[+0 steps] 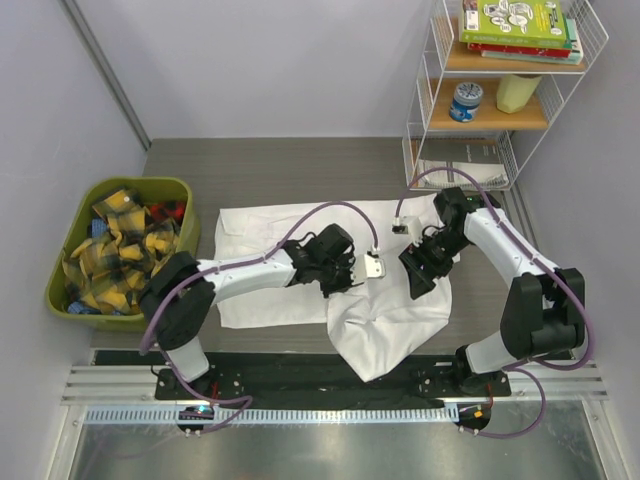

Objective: Fold and stack the long sleeve shirts
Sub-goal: Fold the shirt

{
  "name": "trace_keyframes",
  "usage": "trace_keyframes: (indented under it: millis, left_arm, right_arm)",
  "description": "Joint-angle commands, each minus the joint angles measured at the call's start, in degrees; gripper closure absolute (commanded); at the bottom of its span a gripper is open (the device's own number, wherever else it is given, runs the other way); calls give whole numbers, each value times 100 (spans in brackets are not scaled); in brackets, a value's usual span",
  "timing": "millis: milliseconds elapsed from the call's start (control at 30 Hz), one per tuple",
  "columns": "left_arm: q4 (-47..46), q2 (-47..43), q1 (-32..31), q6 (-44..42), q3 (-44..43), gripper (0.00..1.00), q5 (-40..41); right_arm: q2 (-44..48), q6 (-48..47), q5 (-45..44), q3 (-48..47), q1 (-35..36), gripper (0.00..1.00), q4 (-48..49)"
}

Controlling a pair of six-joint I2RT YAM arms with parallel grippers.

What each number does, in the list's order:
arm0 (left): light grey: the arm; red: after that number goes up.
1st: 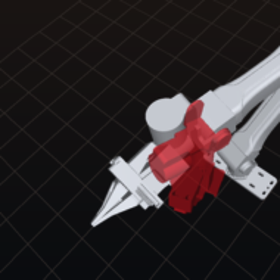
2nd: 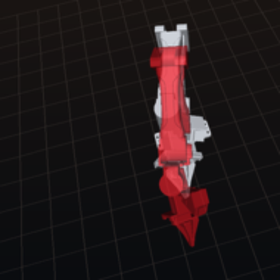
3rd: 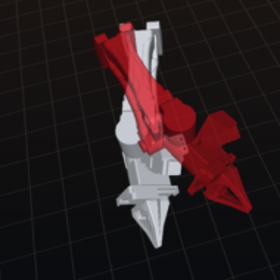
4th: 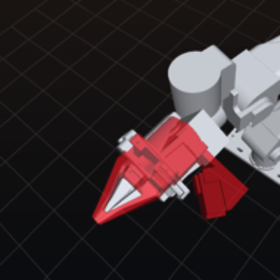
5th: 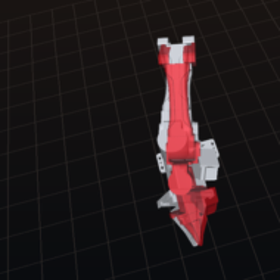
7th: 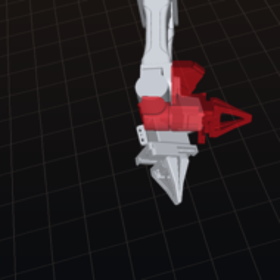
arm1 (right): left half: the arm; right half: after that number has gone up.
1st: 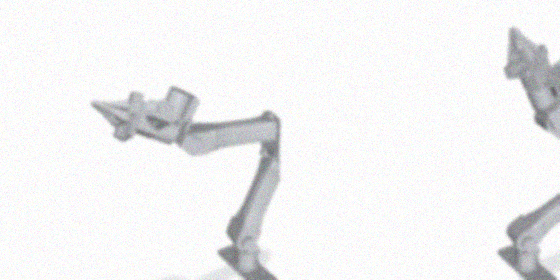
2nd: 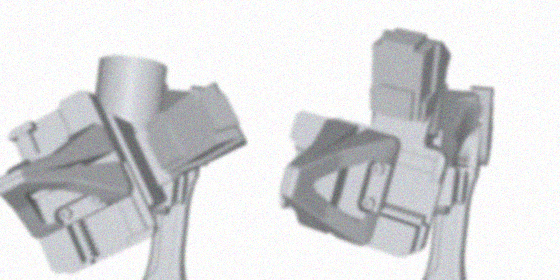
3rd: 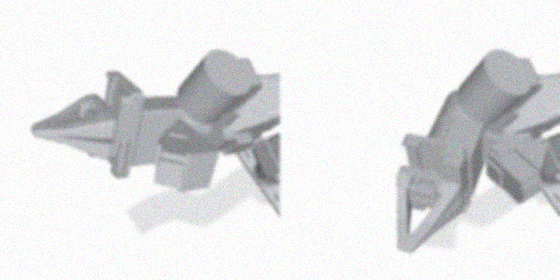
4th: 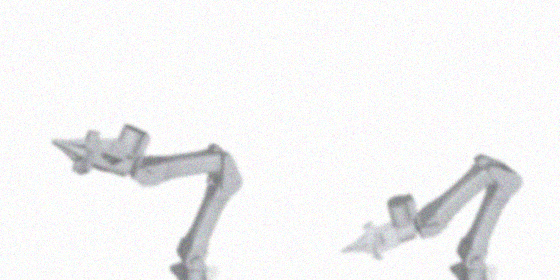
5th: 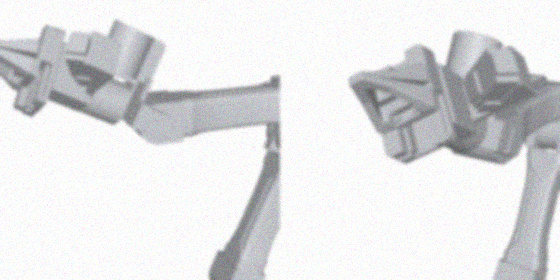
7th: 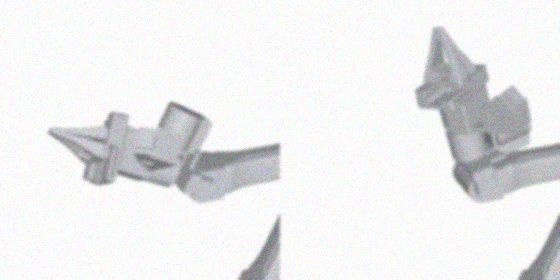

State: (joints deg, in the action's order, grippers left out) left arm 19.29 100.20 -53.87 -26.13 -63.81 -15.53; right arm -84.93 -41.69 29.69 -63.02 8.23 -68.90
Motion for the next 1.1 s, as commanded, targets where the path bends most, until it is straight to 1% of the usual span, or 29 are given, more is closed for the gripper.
trace_keyframes:
  millis: [0, 133, 167, 200, 300, 333, 433, 533, 567, 667, 733, 833, 867, 933, 967, 1067]
  left_arm:
    - [285, -861, -1, 248, -254, 93, -362]
    - [698, -1450, -1, 512, -500, 98, -539]
    - [760, -1590, -1, 504, -605, 100, -469]
    - [778, -1861, -1, 495, -658, 100, -216]
    - [752, -2188, -1, 311, -861, 100, 251]
    - [691, -2328, 8, 267, -896, 100, 557]
    - [594, -2557, 16, -58, -958, 100, 875]
    - [68, -2804, 17, -445, -686, 100, 911]
    - [-247, -2944, 8, -524, -520, 100, 955]
    - [-417, -3042, 16, -762, -448, 100, 1077]
    - [-461, -3033, 16, -832, -474, 100, 1175]
    - [-584, -3094, 34, -894, -466, 100, 1166]
    - [-602, -3121, 34, -920, -457, 100, 1123]
    - [-733, -3182, 34, -955, -448, 100, 1096]
    - [-751, -3200, 43, -973, -457, 100, 1096]
    - [-760, -3279, 43, -1034, -457, 100, 1096]
  right_arm:
    - [-24, 3, 98, -104, -67, 24, 140]
    - [81, -14, 256, -210, -163, 22, 281]
    - [134, -101, 300, -236, -190, 21, 298]
    - [273, -137, 352, -271, -260, 20, 368]
    - [564, -365, 590, -246, -374, 15, 561]
    - [782, -444, 643, -219, -401, 14, 606]
    - [1222, -726, 976, 0, -410, 12, 737]
    - [1513, -709, 1336, 343, -410, 10, 1141]
    - [1653, -700, 1433, 448, -410, 9, 1273]
    - [1847, -551, 1767, 835, -401, 8, 1897]
    - [1874, -542, 1978, 1002, -384, 8, 2152]
    - [1831, -349, 2040, 1169, -234, 8, 2486]
    - [1804, -79, 2006, 1231, -173, 9, 2800]
    - [1682, 12, 1936, 1406, -76, 10, 3022]
    - [1620, 116, 1900, 1450, -58, 12, 3215]
    - [1374, 240, 1839, 1477, -58, 16, 3418]
